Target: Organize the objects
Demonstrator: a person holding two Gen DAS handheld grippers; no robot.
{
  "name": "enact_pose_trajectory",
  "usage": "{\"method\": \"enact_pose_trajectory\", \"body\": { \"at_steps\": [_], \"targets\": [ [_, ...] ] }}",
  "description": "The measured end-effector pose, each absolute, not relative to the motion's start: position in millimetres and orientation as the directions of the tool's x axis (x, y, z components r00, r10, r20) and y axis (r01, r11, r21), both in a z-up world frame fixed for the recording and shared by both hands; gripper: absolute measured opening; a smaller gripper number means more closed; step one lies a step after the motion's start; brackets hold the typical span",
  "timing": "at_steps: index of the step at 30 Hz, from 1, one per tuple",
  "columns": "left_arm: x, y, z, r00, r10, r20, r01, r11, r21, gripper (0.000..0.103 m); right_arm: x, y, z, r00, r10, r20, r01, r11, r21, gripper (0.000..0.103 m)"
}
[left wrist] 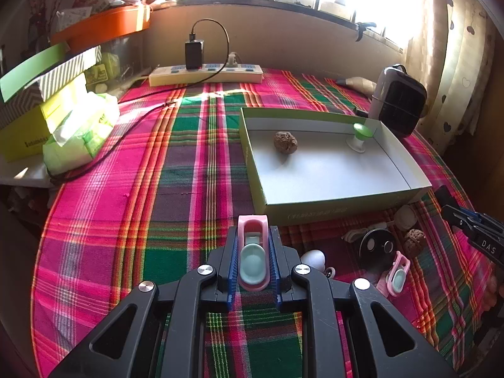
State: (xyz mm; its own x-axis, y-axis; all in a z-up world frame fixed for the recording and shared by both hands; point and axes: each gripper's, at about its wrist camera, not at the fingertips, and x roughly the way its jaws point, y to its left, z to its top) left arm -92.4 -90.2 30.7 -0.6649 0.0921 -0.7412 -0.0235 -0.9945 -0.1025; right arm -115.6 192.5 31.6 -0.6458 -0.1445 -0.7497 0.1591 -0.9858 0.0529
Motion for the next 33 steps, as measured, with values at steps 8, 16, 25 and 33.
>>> {"method": "enact_pose_trajectory", "body": {
  "at_steps": [8, 16, 25, 33],
  "targets": [
    [-99.8, -81.7, 52.3, -0.688, 0.11, -0.717, -0.05, -0.993, -0.104, 0.016, -124.1, 184.5, 46.6, -0.647, -0.192, -0.738, 0.197, -0.977, 0.082, 0.028],
    [-119.7, -67.7, 57.8, -0.685, 0.132, -0.717, -0.087, -0.991, -0.099, 0.016, -142.2, 173.7, 57.6, -0.65, -0.194, -0.735, 0.226, -0.972, 0.056, 0.028],
    [-140.9, -61.4, 53.4, -0.667, 0.137, -0.732, -0.093, -0.991, -0.101, 0.016, -167.8, 162.5, 56.6, -0.63, -0.201, -0.75, 0.252, -0.967, 0.048, 0.028],
    [-162.9, -57.3, 44.6, -0.643, 0.134, -0.754, -0.092, -0.991, -0.097, 0.016, -198.9, 153.0, 48.8, -0.606, -0.188, -0.773, 0.256, -0.966, 0.034, 0.028]
  ]
}}
